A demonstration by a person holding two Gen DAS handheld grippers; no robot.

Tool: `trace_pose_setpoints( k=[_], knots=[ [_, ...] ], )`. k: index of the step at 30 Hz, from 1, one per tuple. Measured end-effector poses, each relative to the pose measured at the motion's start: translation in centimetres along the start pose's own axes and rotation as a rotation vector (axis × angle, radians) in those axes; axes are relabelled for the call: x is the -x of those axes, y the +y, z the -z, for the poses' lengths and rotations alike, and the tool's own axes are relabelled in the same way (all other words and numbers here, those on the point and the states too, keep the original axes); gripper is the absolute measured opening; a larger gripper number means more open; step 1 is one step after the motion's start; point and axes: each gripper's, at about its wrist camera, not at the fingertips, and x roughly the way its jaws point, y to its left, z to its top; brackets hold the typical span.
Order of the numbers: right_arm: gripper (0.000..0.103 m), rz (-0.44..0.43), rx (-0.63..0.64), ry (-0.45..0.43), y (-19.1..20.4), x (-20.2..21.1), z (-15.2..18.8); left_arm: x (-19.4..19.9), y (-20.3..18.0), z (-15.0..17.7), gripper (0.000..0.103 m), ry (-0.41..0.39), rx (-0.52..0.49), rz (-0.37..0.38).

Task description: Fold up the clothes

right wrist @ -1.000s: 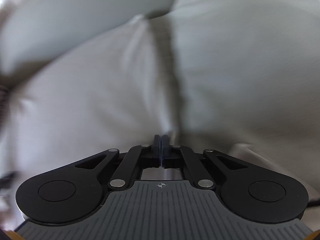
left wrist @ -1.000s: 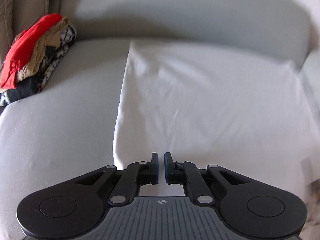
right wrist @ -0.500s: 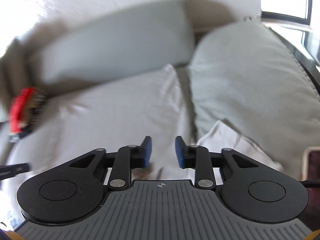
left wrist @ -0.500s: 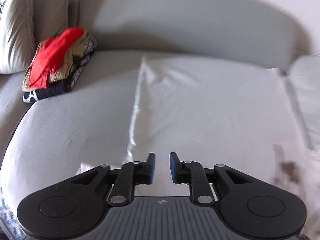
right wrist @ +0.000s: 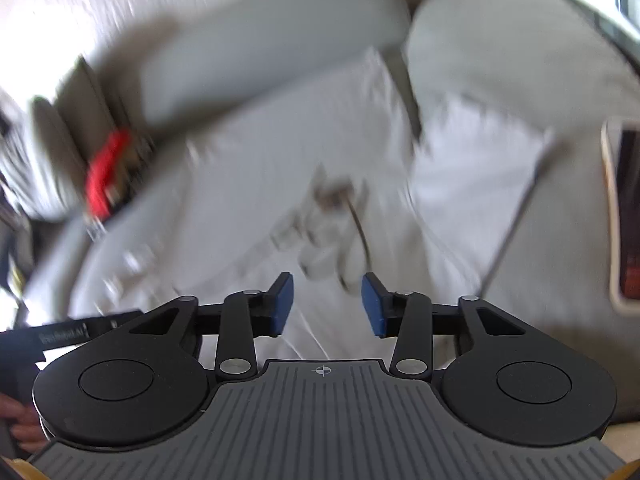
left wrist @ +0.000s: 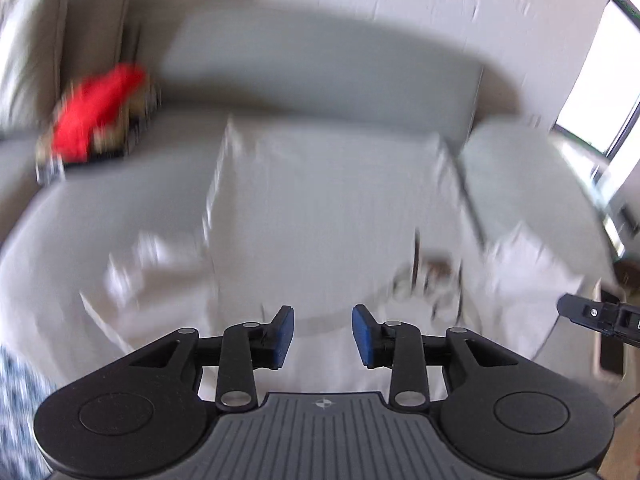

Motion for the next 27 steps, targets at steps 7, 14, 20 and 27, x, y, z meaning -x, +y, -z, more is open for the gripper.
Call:
trace_pose_setpoints(
  k=[7, 14, 20, 27],
  knots=[
    [0.032, 0.033, 0.041, 0.012, 0.0, -3.2, 0.8, -5.3, -2.6, 2.9, 0.033, 0.03, -0.099, -0.139],
    [0.032, 0.064, 0.112, -0.018, 1.0, -5.3, -0.4, -8.5, -3.1, 3.2, 0.034, 0.036, -0.129, -0.195],
    [0.032, 0.108, 0.136, 0.084, 0.5, -6.8, 0.4, -9.4, -3.4, 3.7, 0.034, 0.06, -0.142, -0.201],
    [0.037, 0.095, -0.088, 0.064, -3.7, -1.4, 1.4, -7.8, -3.8, 5.3, 0.034, 0.138, -0.159, -0.14]
  ],
)
